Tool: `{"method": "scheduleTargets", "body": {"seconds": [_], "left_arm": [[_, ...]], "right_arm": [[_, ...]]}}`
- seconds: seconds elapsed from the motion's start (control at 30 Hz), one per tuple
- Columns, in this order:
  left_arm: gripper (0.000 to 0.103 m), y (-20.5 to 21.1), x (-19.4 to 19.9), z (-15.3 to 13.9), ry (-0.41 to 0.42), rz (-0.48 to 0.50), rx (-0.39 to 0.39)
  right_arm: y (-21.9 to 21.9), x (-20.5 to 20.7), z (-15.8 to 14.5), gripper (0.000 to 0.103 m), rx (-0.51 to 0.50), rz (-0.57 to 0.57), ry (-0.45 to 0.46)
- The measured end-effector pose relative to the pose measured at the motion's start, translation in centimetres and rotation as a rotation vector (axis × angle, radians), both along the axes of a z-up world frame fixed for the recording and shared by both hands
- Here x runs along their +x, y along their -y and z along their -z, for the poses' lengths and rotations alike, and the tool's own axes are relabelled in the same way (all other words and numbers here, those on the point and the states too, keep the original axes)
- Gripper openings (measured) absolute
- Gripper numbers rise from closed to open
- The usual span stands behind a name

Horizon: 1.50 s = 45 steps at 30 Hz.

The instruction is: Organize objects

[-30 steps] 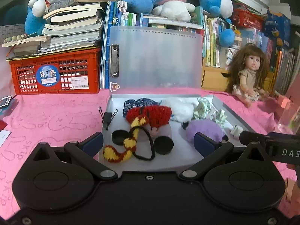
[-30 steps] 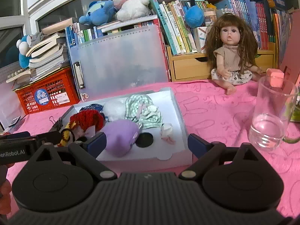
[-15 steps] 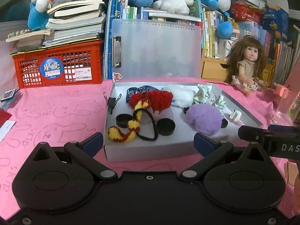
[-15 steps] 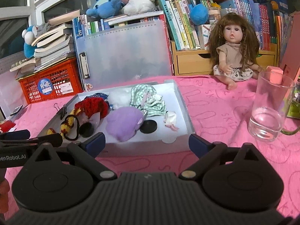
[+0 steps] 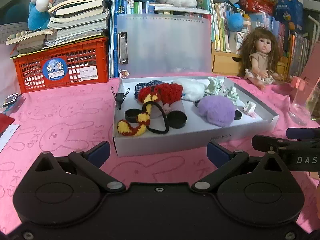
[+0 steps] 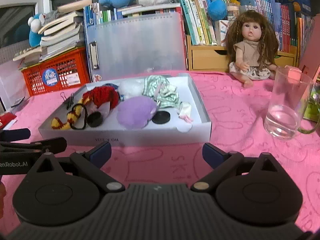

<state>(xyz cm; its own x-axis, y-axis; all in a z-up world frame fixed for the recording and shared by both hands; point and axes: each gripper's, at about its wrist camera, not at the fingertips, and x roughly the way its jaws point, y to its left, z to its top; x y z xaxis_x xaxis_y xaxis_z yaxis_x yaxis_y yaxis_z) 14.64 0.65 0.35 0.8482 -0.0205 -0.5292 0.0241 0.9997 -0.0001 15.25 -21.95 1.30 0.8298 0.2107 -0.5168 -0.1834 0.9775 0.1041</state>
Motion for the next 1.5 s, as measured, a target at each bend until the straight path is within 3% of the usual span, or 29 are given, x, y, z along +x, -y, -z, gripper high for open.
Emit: {"method": "scheduleTargets", "body": {"seconds": [0.8, 1.5], "left_arm": [[0.103, -0.9, 0.5, 2.3, -0.131, -0.058, 0.011], [0.103, -1.0, 0.6, 2.3, -0.137, -0.060, 0.006]], "right_arm": [[-1.0, 0.2, 1.4, 0.103, -0.091, 0.022, -0.097], [-1.3, 0.3, 1.6, 0.103, -0.121, 0.026, -0.111]]}}
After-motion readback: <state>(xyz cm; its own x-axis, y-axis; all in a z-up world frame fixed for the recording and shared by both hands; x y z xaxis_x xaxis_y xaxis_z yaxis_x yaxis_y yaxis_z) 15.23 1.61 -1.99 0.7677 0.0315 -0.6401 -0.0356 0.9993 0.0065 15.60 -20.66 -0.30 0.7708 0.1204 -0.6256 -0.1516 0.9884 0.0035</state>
